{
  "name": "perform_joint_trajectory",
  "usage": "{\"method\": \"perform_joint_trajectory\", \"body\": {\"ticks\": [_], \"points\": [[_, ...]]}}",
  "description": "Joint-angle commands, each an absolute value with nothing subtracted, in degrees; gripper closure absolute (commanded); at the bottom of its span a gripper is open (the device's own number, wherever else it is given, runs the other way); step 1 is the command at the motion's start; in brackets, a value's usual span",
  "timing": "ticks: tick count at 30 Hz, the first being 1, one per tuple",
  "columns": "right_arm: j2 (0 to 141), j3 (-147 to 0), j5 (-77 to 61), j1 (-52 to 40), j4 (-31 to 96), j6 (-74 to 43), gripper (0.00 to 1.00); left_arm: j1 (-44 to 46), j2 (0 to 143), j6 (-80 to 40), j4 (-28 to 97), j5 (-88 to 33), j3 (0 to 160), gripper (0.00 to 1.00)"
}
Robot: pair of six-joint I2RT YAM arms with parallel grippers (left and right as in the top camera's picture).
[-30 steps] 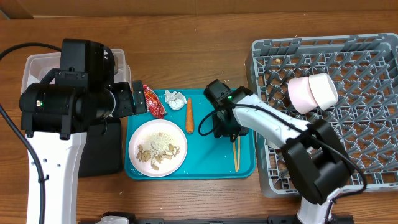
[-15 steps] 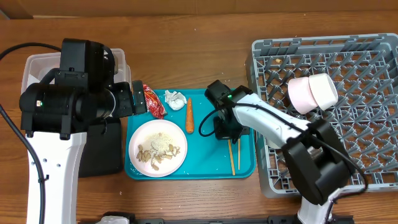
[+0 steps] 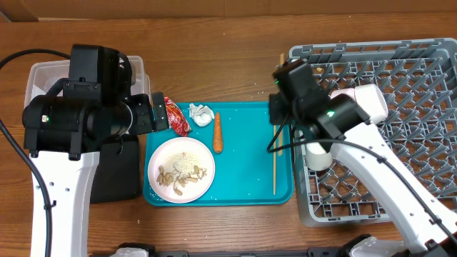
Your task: Sort waste into correct bins and load items into the dishwasher
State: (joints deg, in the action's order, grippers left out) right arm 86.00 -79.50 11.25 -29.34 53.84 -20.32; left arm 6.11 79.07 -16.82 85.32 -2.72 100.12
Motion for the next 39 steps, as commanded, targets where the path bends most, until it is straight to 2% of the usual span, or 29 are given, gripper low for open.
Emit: {"method": "perform_joint_trajectory", "body": {"ticks": [1, 11, 22, 23, 24, 25, 26, 27, 35, 38, 39], "points": [[88.8, -79.7, 15.6, -25.5, 51.9, -15.9, 0.96, 5.8, 78.7, -17.2, 85.2, -2.3, 100.4, 0.0], [93.8, -79.8, 14.6, -17.1, 46.9, -10.0, 0.96, 5.8, 78.7, -17.2, 85.2, -2.4, 100.4, 0.0], [93.9, -79.7, 9.7, -16.1, 45.8, -5.9, 0.96, 5.8, 78.7, -17.2, 85.2, -2.3, 100.4, 0.0], [93.9, -79.7, 9.3, -16.1, 46.4, -5.9, 0.92, 5.8, 78.7, -17.2, 85.2, -2.4, 100.4, 0.0], [93.9, -79.7, 9.3, -16.1, 47.2, -6.0, 0.81, 5.8, 78.7, -17.2, 85.2, -2.3, 100.4, 0.0], [93.9, -79.7, 9.6, -16.1, 48.0, -6.0, 0.65, 5.8, 78.7, -17.2, 85.2, -2.3, 100.4, 0.0], [93.9, -79.7, 9.9, -16.1, 48.5, -6.2, 0.53, 5.8, 78.7, -17.2, 85.2, -2.3, 100.4, 0.0], [93.9, -79.7, 10.0, -16.1, 48.9, -6.7, 0.47, 5.8, 78.7, -17.2, 85.2, -2.3, 100.4, 0.0], [91.0, -79.9, 7.1, -19.4, 54.2, -10.7, 0.42, 5.8, 78.7, -17.2, 85.2, -2.3, 100.4, 0.0], [89.7, -79.9, 0.3, -23.4, 56.6, -10.7, 0.44, 5.8, 78.7, -17.2, 85.2, -2.3, 100.4, 0.0], [89.7, -79.9, -1.4, -25.1, 57.5, -10.8, 0.48, 5.8, 78.7, -17.2, 85.2, -2.3, 100.4, 0.0]]}}
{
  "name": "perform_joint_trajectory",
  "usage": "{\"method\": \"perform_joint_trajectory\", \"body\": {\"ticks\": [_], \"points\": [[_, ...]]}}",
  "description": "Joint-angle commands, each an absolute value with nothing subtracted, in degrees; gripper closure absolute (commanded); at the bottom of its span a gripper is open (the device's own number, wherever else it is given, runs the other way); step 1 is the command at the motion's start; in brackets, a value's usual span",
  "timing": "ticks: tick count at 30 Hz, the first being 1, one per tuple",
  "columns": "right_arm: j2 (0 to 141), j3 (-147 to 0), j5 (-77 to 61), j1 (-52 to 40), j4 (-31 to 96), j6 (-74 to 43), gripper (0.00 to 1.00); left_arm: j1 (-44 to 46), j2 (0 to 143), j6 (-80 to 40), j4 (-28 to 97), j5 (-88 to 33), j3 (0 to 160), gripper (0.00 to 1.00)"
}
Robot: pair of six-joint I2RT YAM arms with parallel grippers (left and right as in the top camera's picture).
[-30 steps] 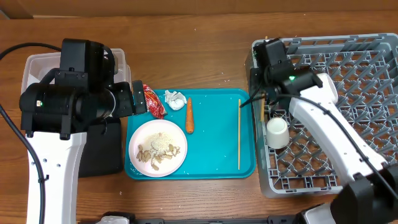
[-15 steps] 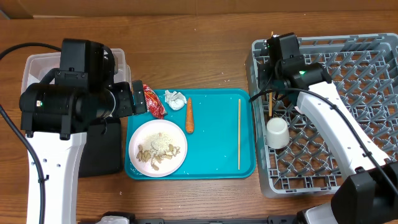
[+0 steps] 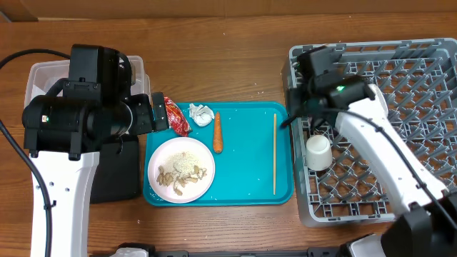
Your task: Sort waste into correct bins and load items into the dishwasher
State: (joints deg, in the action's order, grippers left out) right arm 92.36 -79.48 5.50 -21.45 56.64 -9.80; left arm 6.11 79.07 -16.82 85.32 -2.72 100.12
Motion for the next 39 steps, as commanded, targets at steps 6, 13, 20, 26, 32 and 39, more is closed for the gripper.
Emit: {"method": "perform_joint_trajectory", "body": {"ticks": [6, 13, 20, 26, 32, 39], "points": [[91.0, -75.0, -1.1, -34.3, 58.3, -19.1, 0.56, 5.8, 78.7, -17.2, 85.2, -2.3, 100.4, 0.0], [94.5, -63.8, 6.4, -37.1, 51.3, -26.2, 0.49, 5.8, 78.7, -17.2, 85.2, -2.4, 100.4, 0.0], [98.0, -56.1, 9.8, -36.9, 41.8, -26.2, 0.49, 5.8, 78.7, -17.2, 85.2, -2.3, 100.4, 0.0], [100.5, -55.5, 6.3, -36.9, 39.1, -23.4, 0.52, 5.8, 78.7, -17.2, 85.2, -2.3, 100.4, 0.0], [101.0, -55.6, 5.9, -37.0, 39.4, -22.9, 0.9, 5.8, 78.7, -17.2, 85.2, -2.4, 100.4, 0.0], [97.9, -60.9, 6.4, -37.1, 44.9, -22.7, 0.96, 5.8, 78.7, -17.2, 85.2, -2.3, 100.4, 0.0]]}}
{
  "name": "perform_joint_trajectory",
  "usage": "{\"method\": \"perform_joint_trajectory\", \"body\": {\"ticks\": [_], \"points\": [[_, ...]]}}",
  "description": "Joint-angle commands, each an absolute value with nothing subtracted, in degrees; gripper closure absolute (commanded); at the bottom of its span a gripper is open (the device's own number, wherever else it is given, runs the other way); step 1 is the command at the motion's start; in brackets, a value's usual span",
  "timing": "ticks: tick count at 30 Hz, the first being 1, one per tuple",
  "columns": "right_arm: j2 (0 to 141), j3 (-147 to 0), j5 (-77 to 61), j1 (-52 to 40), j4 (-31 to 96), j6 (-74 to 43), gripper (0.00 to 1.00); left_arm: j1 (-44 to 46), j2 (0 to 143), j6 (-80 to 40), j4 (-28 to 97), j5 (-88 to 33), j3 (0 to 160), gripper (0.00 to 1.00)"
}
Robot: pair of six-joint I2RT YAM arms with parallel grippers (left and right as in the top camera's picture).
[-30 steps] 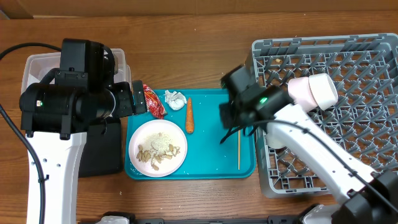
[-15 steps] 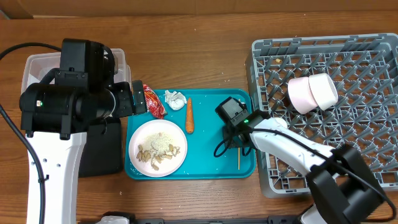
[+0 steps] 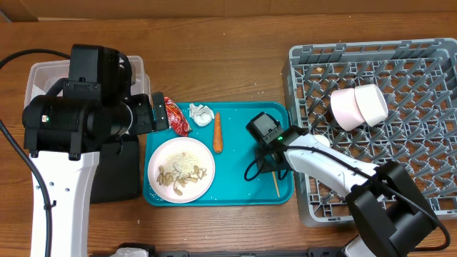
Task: Sort waste into correct bins and load items into the dishwasher
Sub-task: 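Drop the second chopstick into the dish rack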
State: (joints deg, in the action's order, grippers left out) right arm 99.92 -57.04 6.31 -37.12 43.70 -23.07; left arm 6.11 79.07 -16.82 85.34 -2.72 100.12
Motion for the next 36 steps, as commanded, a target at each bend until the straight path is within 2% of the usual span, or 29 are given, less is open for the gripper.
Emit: {"method": "perform_joint_trajectory", "body": {"ticks": [1, 7, 15, 22, 33, 34, 36], "points": [[96.7, -62.7, 6.4, -37.1, 46.3, -22.7, 0.96, 5.8, 78.7, -17.2, 85.2, -2.3, 100.4, 0.0], [88.6, -75.4, 8.6, -36.9, 52.5, -22.3, 0.96, 5.8, 78.7, -17.2, 85.2, -2.4, 100.4, 0.0], [84.4, -79.4, 27.1, -30.3, 52.3, -21.8, 0.96, 5.8, 78.7, -17.2, 85.2, -2.3, 100.4, 0.0], [89.8, -76.9, 20.8, -21.3, 46.8, -12.6, 0.96, 5.8, 78.7, -17.2, 85.2, -2.3, 100.4, 0.0], [95.0, -76.9, 17.0, -18.8, 44.7, -8.4, 0.96, 5.8, 78.7, -17.2, 85.2, -2.4, 100.4, 0.0], [95.0, -76.9, 17.1, -19.0, 44.7, -8.3, 0.94, 5.8, 78.7, -17.2, 85.2, -2.4, 100.4, 0.0], [94.9, -76.9, 17.3, -19.1, 45.1, -7.8, 0.78, 5.8, 78.7, -17.2, 85.2, -2.3, 100.4, 0.0]]}}
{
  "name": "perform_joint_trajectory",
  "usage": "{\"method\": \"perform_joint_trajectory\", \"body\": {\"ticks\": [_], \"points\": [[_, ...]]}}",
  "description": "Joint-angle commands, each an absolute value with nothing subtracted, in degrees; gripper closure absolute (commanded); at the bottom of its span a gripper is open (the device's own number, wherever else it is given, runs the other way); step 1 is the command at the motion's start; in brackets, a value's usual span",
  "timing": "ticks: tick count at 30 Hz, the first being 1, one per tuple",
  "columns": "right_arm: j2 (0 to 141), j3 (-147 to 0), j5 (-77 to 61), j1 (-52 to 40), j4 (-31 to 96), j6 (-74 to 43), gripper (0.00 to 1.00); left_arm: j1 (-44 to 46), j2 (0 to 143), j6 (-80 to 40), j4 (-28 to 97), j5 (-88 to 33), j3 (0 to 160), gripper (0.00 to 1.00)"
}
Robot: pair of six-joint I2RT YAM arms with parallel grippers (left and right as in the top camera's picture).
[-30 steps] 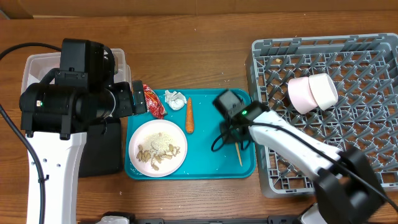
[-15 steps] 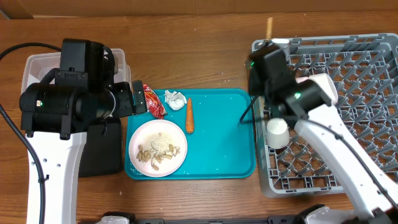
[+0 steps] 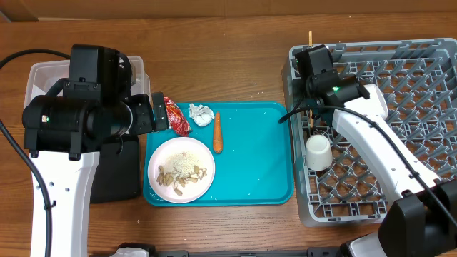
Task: Sort waste into correct bins and load items into the dishwasher
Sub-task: 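Drop the second chopstick into the dish rack, then retract the right arm and reach the left gripper toward the carrot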
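My right gripper (image 3: 313, 77) hangs over the left edge of the grey dish rack (image 3: 428, 57), shut on a wooden chopstick (image 3: 310, 36) that stands out past it toward the back. The teal tray (image 3: 250, 164) holds a white plate (image 3: 158, 160) of food scraps, a carrot (image 3: 218, 133), a crumpled white paper (image 3: 201, 113) and a red wrapper (image 3: 176, 116). My left gripper (image 3: 160, 113) sits at the tray's left end beside the wrapper; whether it is open or shut does not show.
A white cup (image 3: 318, 152) stands in the rack's left part, and a pale cup (image 3: 371, 101) lies further in, partly under my right arm. A clear container (image 3: 36, 78) and a black bin (image 3: 118, 171) stand left of the tray, under my left arm.
My right gripper was down on the tray's right side at the chopstick. Now it is over the rack's left edge with the chopstick in it, and none lies on the tray.
At first my right gripper was at the tray's right edge beside a chopstick lying there. Then it stood over the rack's left corner, the chopstick still on the tray. Then it was down at that chopstick, and now holds it over the rack. My left arm stayed put.
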State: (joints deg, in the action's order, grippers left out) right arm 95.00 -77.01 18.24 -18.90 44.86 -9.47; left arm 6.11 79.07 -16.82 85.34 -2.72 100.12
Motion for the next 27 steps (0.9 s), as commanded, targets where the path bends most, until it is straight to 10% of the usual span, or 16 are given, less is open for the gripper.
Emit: {"method": "perform_joint_trajectory", "body": {"ticks": [1, 3, 20, 27], "points": [[94.7, -77.1, 17.2, -19.1, 45.6, -7.9, 0.67, 5.8, 78.7, -17.2, 85.2, -2.3, 100.4, 0.0], [93.9, -77.8, 17.0, -19.1, 47.1, -8.0, 0.54, 5.8, 78.7, -17.2, 85.2, -2.4, 100.4, 0.0], [63.9, -85.6, 3.5, -19.9, 60.2, -19.2, 0.36, 5.7, 78.7, -17.2, 85.2, -2.3, 100.4, 0.0], [53.7, -85.6, 3.5, -19.9, 62.7, -19.1, 0.05, 5.7, 78.7, -17.2, 85.2, -2.3, 100.4, 0.0]]}}
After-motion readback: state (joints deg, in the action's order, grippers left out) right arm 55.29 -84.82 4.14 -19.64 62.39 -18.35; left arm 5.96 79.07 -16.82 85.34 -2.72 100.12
